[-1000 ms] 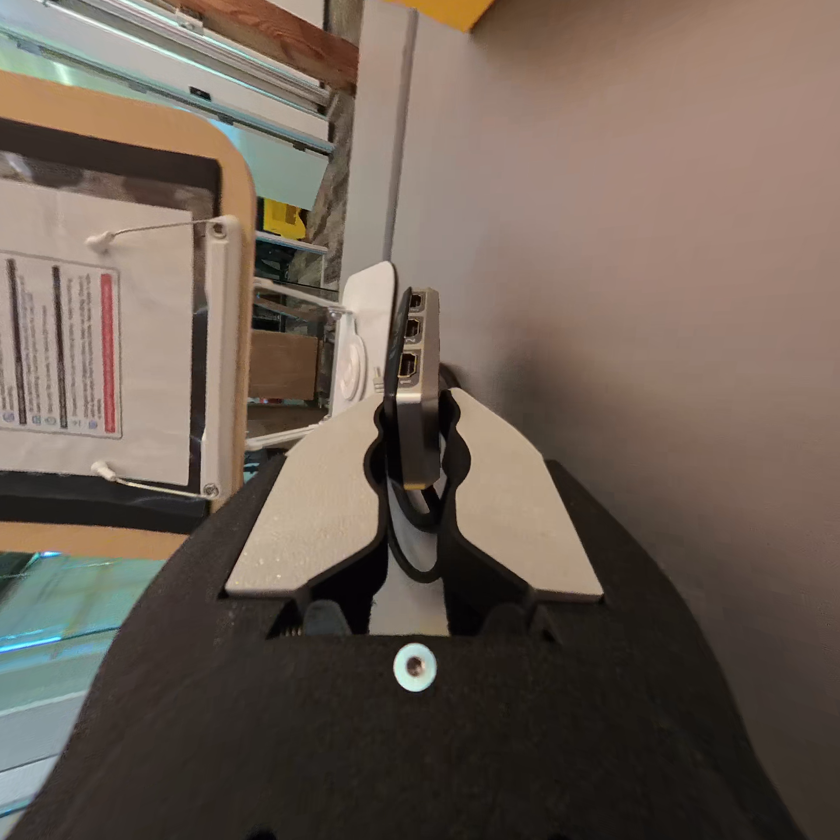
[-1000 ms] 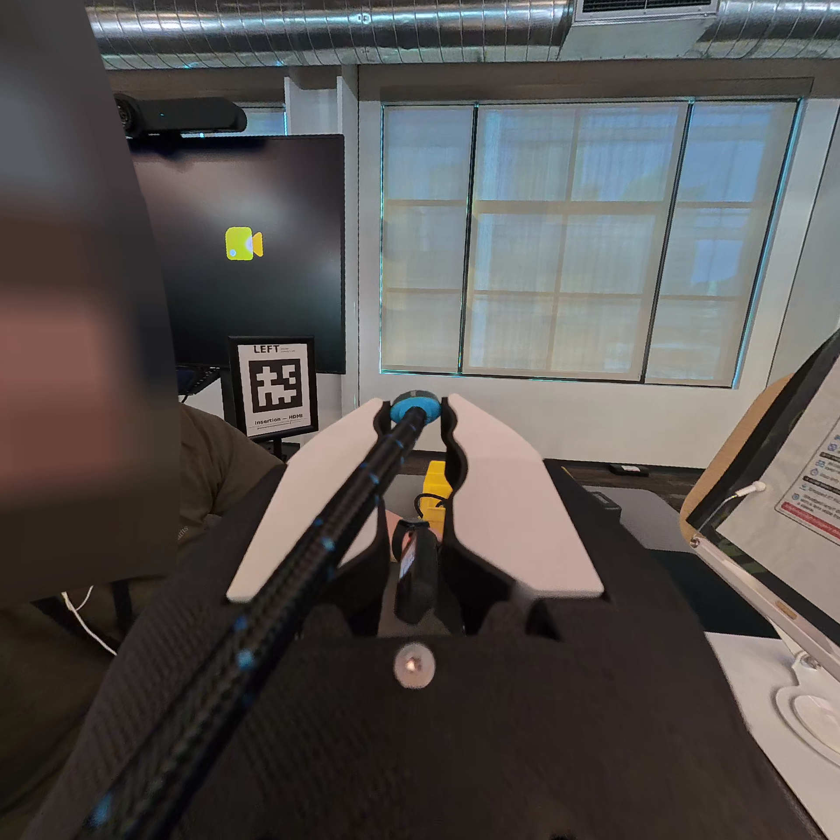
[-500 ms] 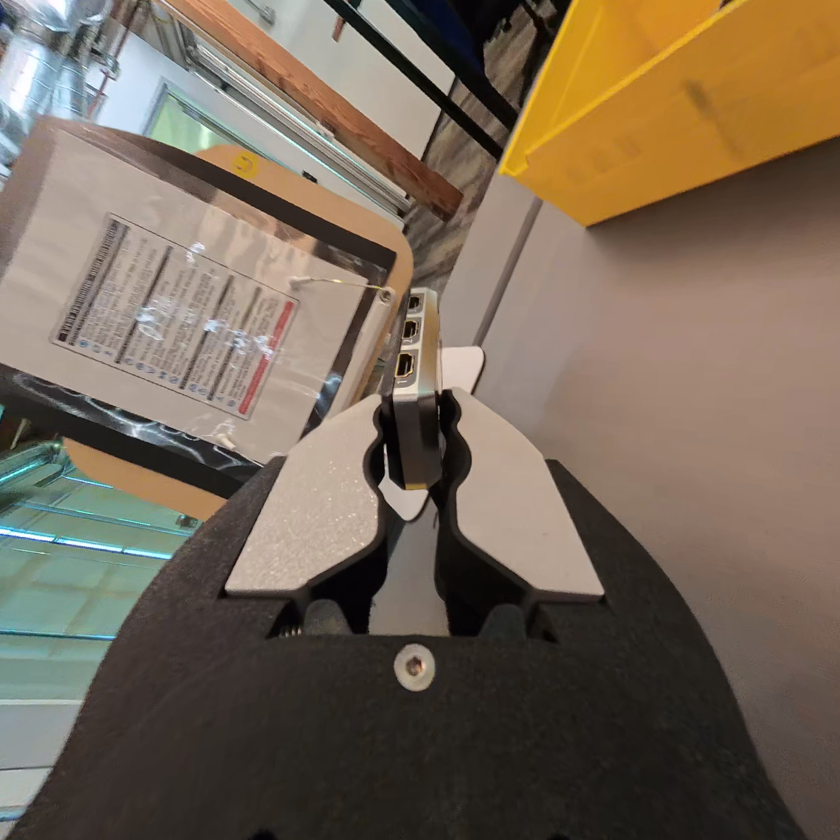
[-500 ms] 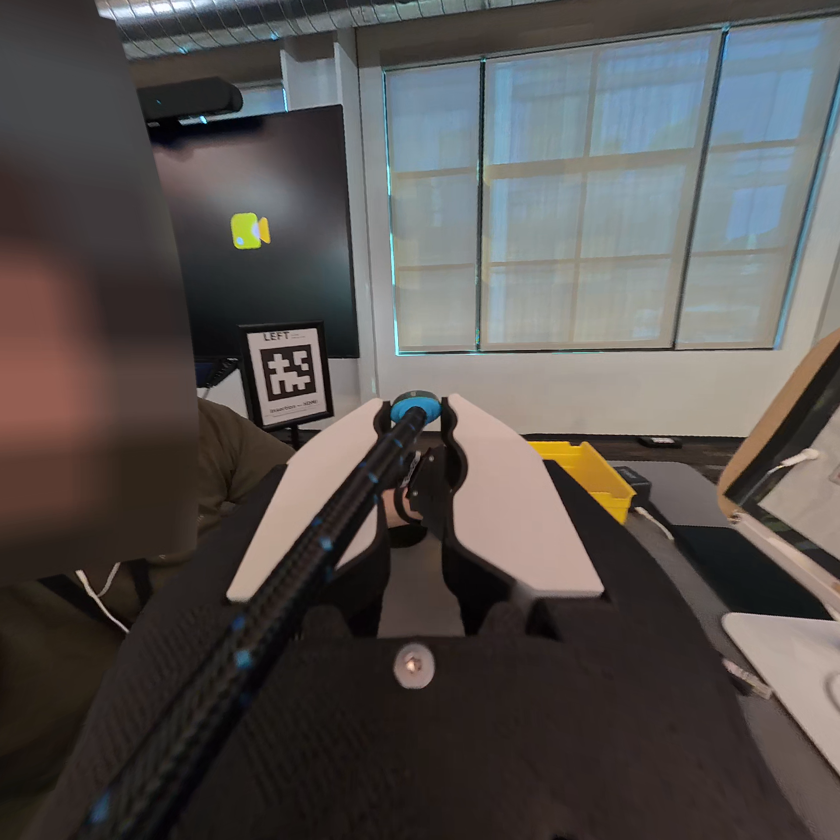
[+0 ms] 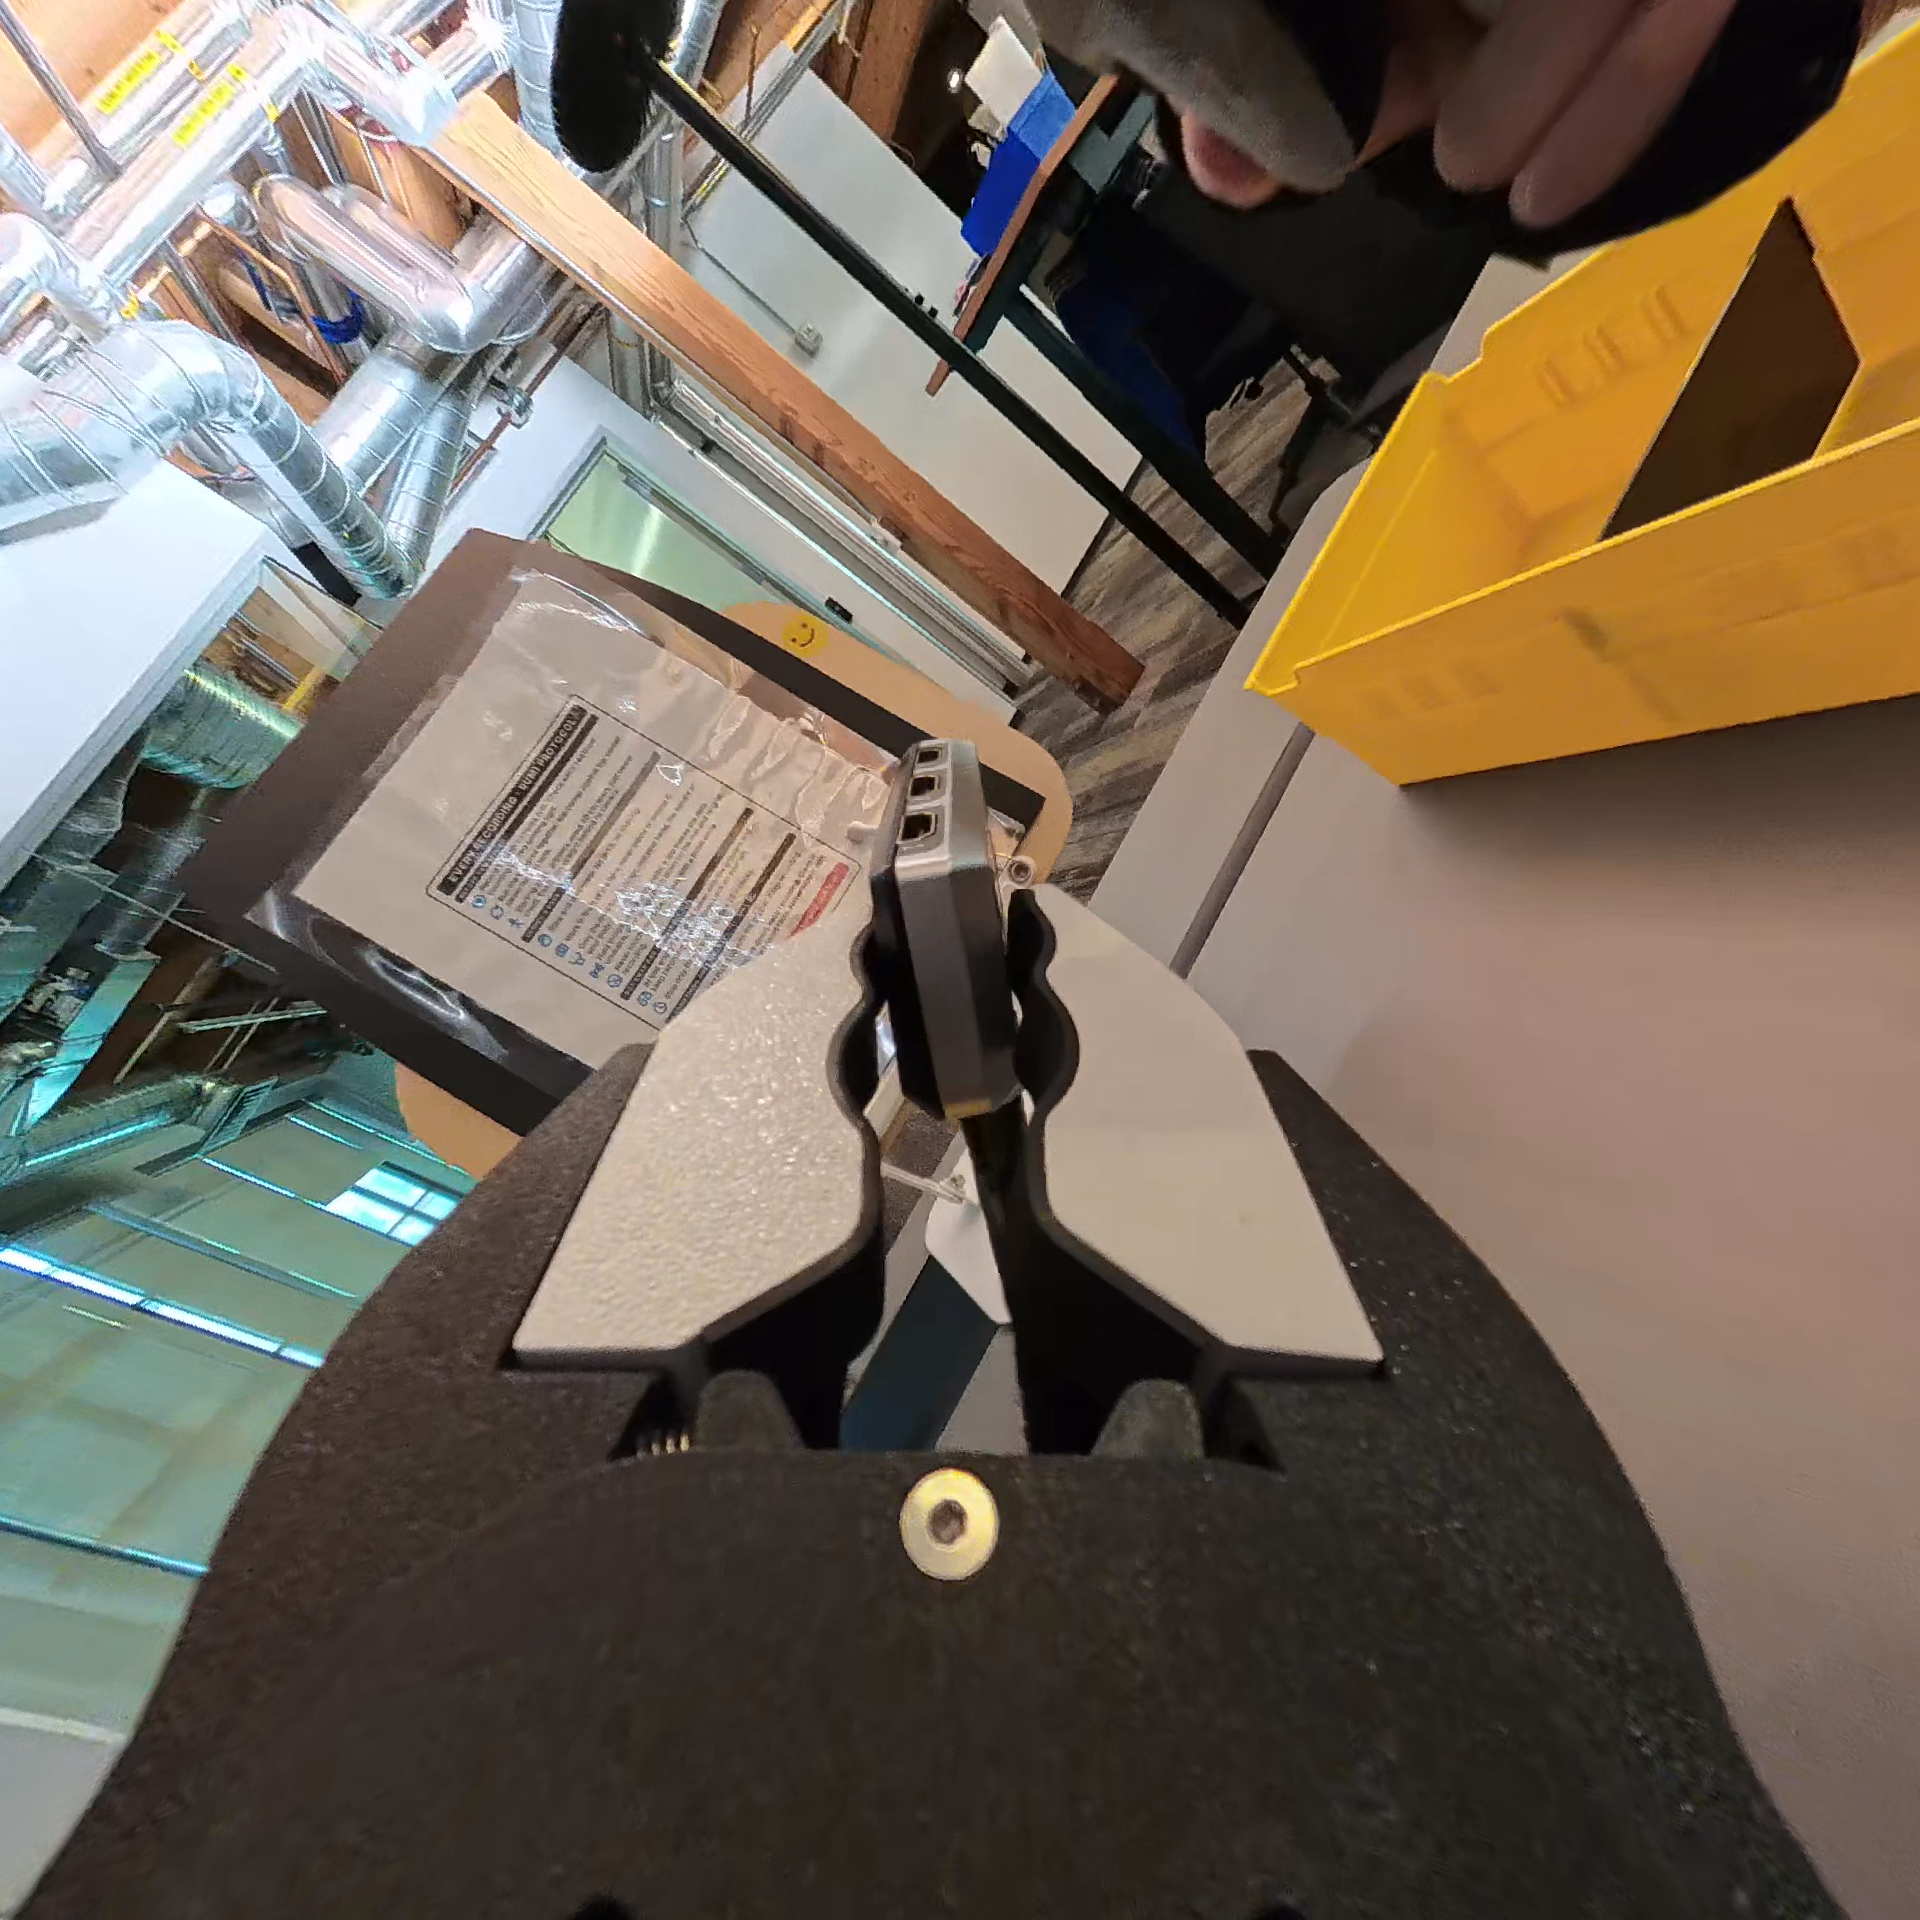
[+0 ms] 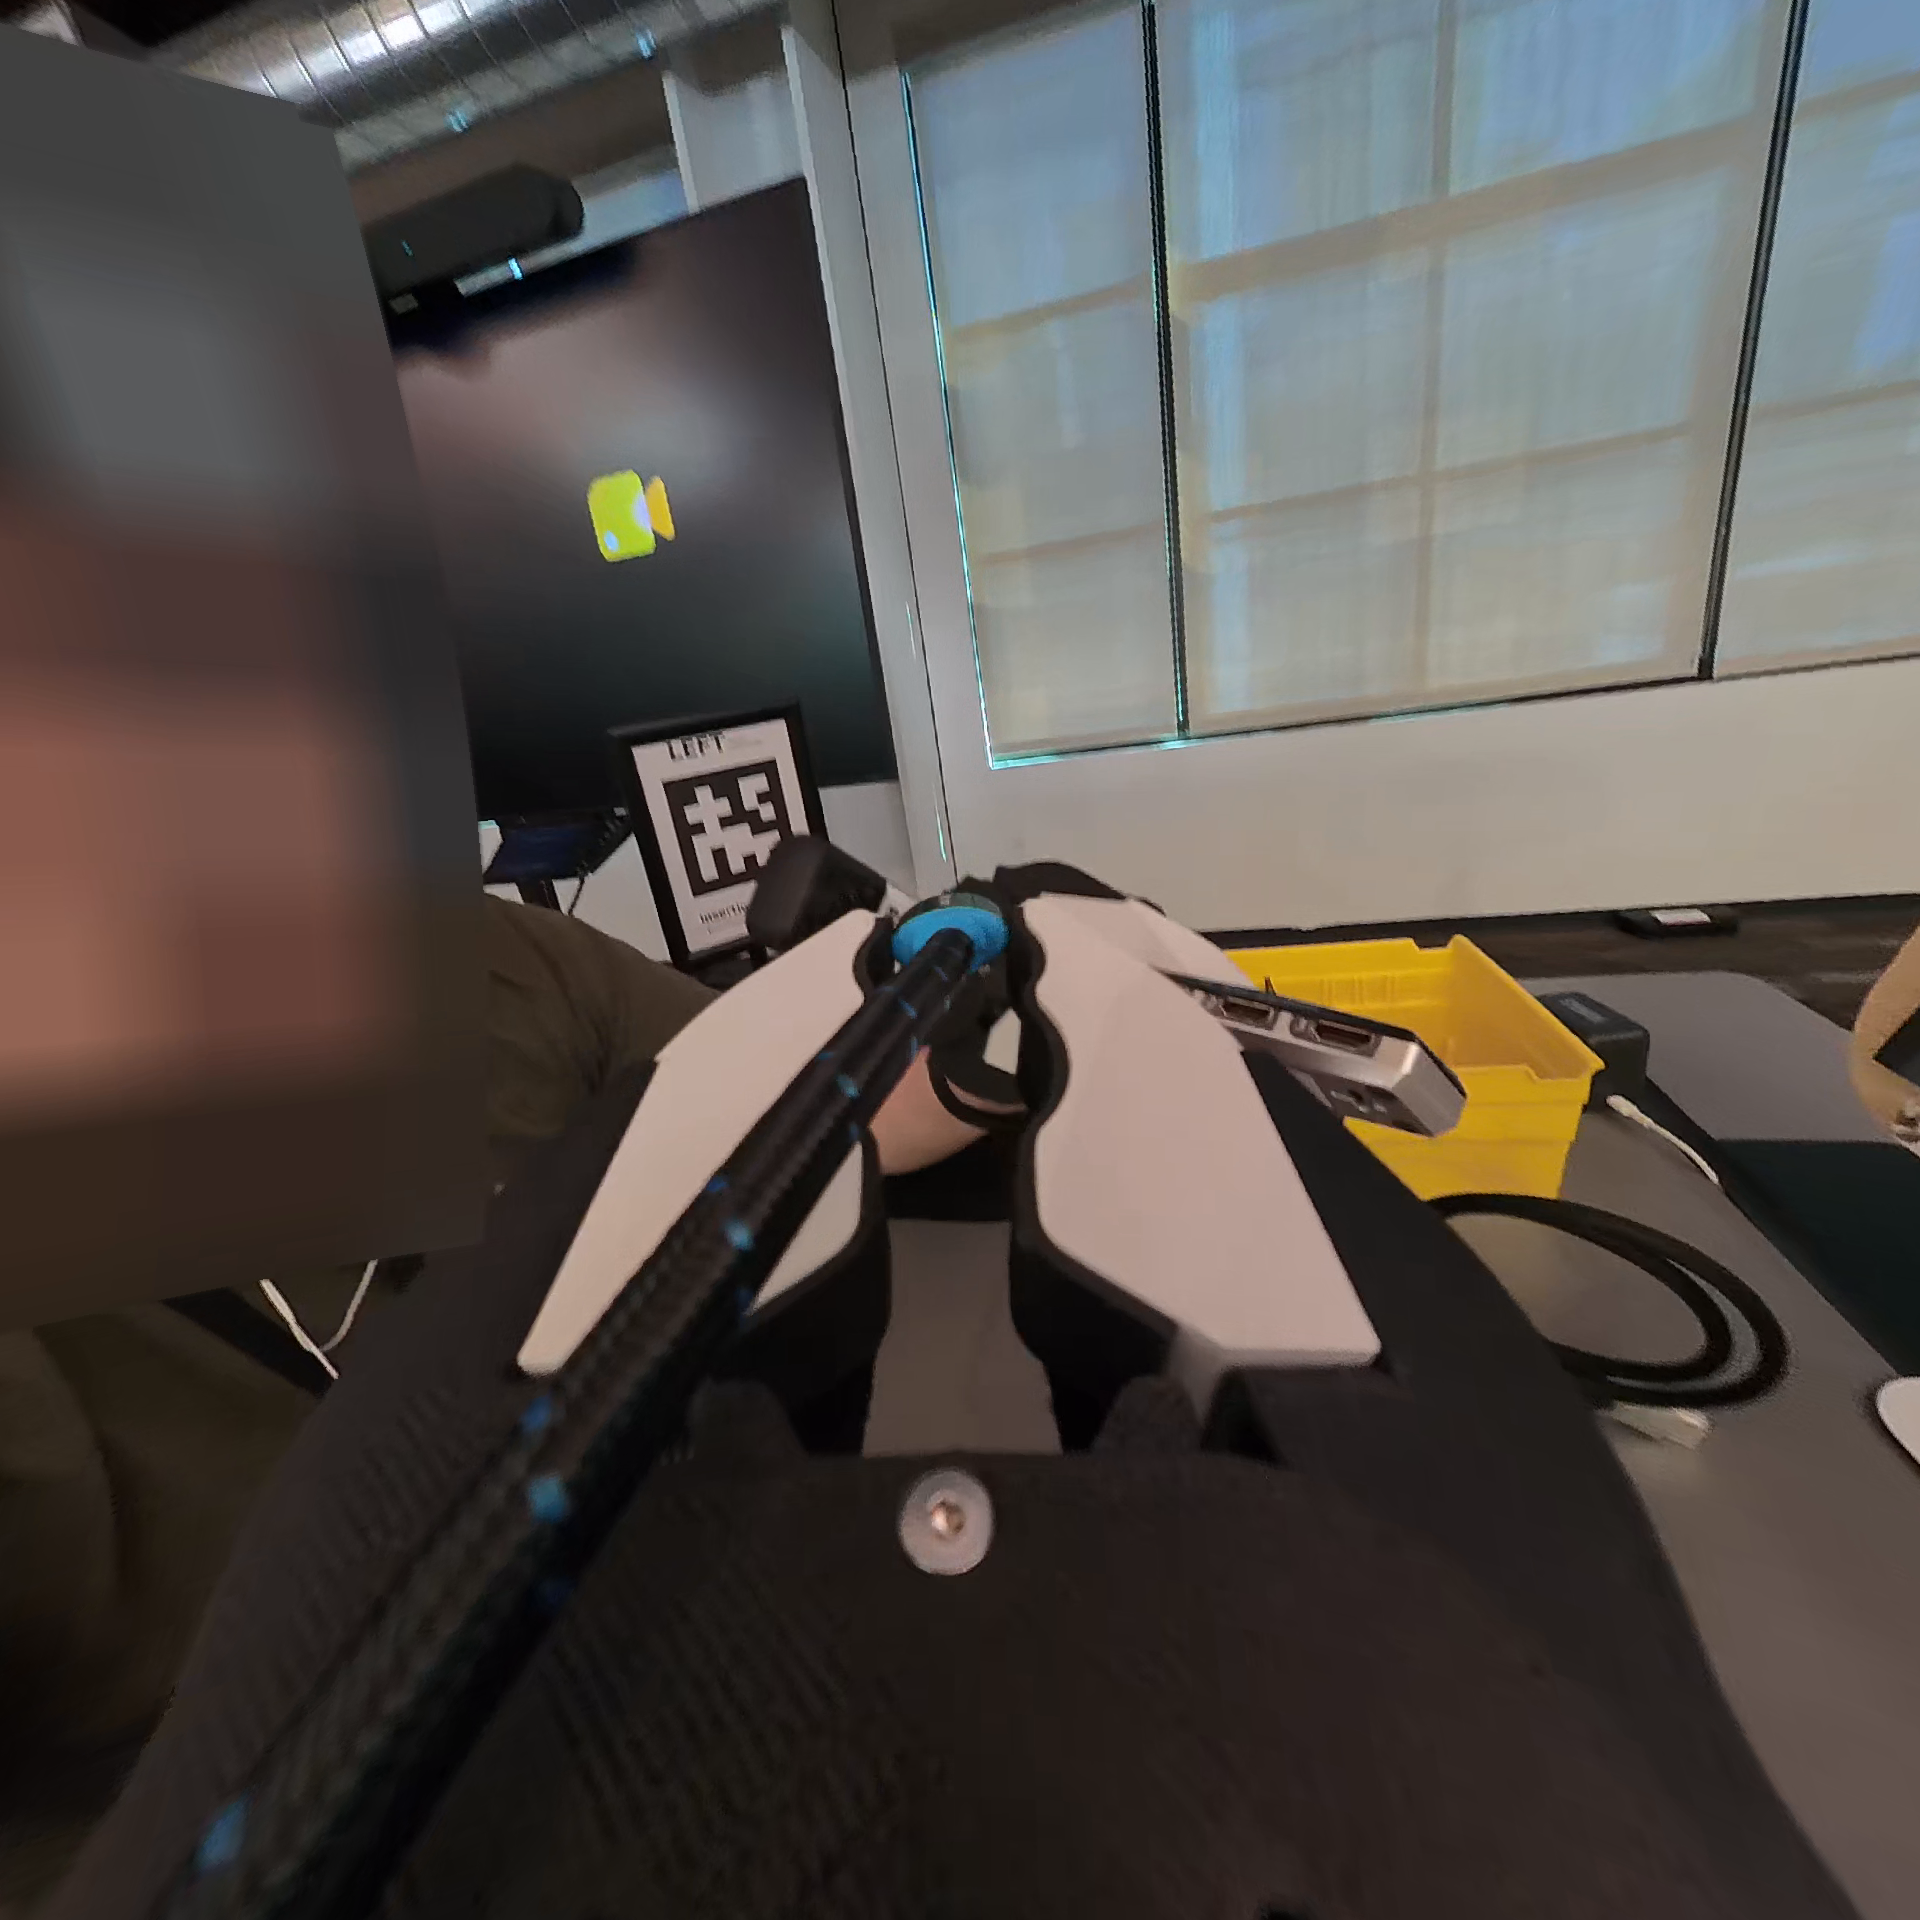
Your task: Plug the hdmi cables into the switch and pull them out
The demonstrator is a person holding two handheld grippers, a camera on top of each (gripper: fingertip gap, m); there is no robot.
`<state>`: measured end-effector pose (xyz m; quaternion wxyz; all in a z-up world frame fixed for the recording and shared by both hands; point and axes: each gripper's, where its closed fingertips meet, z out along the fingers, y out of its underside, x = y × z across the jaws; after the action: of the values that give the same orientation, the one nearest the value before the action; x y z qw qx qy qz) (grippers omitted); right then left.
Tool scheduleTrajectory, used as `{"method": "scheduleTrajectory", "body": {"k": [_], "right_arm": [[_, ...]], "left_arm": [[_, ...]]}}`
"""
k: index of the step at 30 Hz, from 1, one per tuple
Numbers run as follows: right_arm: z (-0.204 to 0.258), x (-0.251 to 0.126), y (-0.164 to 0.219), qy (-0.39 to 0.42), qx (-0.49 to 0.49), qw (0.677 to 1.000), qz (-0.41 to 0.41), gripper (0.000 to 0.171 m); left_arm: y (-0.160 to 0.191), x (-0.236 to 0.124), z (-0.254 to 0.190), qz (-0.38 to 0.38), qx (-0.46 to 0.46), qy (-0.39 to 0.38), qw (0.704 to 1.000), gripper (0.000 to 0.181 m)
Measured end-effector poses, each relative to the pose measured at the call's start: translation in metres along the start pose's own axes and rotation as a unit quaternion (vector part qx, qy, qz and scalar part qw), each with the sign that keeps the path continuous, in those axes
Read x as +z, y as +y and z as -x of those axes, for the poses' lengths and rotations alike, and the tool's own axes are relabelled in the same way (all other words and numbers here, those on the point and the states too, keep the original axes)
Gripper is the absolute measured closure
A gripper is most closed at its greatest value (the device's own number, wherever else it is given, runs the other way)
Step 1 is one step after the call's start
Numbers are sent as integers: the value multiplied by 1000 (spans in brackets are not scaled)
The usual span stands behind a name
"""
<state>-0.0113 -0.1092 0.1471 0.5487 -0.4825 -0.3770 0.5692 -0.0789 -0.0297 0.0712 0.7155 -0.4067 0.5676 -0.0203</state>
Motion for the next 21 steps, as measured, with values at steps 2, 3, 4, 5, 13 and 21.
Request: {"method": "scheduleTrajectory", "body": {"k": [2, 3, 4, 5, 13, 21], "right_arm": [[-1, 4, 5, 5, -5, 1000, 13, 150], [-2, 6, 7, 7, -7, 1000, 20, 150], [-2, 7, 9, 10, -8, 1000, 25, 150], [-3, 8, 10, 11, -10, 999, 29, 150], [-8, 7, 19, 33, -32, 997, 64, 150], [-8, 7, 31, 44, -65, 991, 108, 150]], "left_arm": [[-1, -1, 1, -3, -8, 6, 1000, 159], [-2, -2, 1, -4, -14, 13, 1000, 160], [-1, -2, 0, -4, -20, 22, 1000, 160], [0, -2, -1, -3, -26, 31, 999, 160], [11, -8, -12, 4, -74, 155, 985, 160], [11, -31, -27, -17, -99, 284, 953, 160]]}}
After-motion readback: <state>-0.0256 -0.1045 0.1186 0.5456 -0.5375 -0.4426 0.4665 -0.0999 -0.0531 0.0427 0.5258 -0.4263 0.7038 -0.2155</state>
